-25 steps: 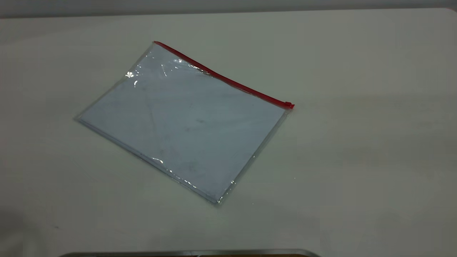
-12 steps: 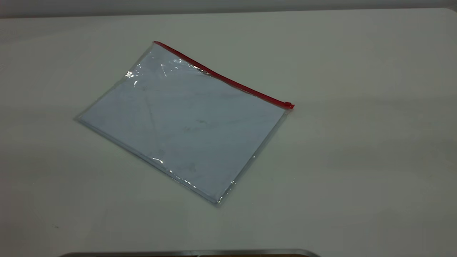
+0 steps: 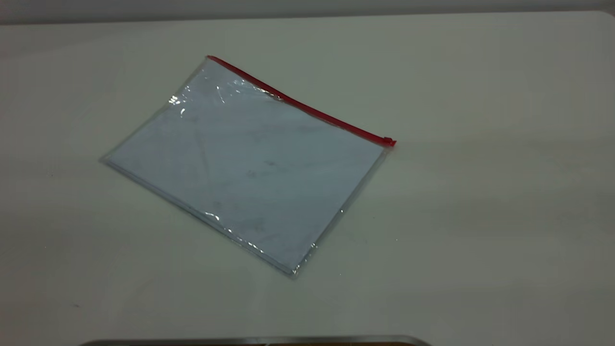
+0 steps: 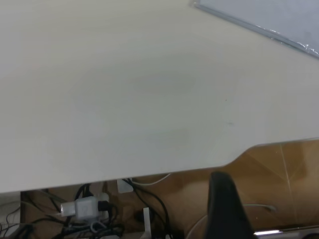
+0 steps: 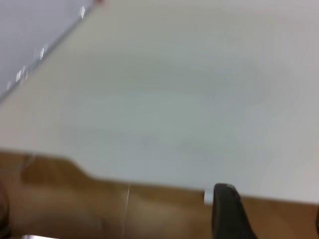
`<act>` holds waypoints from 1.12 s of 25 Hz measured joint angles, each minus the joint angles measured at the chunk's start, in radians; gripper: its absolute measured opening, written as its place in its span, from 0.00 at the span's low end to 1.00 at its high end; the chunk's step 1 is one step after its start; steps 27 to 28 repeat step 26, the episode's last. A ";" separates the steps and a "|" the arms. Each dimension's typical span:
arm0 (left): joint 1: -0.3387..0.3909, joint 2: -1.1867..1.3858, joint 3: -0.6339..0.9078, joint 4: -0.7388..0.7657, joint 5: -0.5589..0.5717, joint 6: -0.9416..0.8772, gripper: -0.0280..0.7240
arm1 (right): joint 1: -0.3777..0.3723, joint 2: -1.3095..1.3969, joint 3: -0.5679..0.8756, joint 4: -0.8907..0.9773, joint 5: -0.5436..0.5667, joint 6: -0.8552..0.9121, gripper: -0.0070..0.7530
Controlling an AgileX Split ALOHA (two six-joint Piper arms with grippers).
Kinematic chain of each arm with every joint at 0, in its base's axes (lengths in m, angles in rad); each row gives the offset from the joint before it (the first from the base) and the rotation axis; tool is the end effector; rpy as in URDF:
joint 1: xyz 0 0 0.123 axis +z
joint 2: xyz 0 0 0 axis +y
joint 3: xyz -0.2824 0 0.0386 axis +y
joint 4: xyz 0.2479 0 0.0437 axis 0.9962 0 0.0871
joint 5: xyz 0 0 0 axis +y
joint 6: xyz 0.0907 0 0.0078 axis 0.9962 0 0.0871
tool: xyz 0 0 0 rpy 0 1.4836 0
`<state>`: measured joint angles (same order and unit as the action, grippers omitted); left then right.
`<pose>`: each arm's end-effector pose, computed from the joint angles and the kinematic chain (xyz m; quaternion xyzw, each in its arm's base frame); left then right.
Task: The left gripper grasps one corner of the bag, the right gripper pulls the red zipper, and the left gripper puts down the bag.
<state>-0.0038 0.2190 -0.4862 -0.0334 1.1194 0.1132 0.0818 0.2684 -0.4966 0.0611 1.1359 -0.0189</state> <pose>0.0259 -0.0028 0.2665 0.0530 0.9183 0.0048 0.3924 0.0309 0.0076 0.2672 -0.0450 0.9289 0.0420 0.3651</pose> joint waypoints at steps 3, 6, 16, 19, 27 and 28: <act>0.000 0.000 0.000 0.002 0.000 -0.003 0.73 | -0.035 -0.127 0.000 0.000 0.005 0.000 0.61; 0.000 0.000 0.000 0.002 0.000 -0.003 0.73 | -0.050 -0.257 0.000 0.000 0.015 0.000 0.61; 0.000 0.000 0.000 0.001 0.000 -0.002 0.73 | -0.052 -0.285 0.000 -0.001 0.030 -0.001 0.61; 0.000 0.000 0.000 0.001 0.000 -0.002 0.73 | -0.052 -0.285 0.000 -0.001 0.030 -0.001 0.61; -0.001 0.000 0.000 0.001 0.000 -0.002 0.73 | -0.052 -0.285 0.000 -0.001 0.030 -0.001 0.61; -0.001 0.000 0.000 0.001 0.000 -0.002 0.73 | -0.052 -0.285 0.000 -0.001 0.030 -0.001 0.61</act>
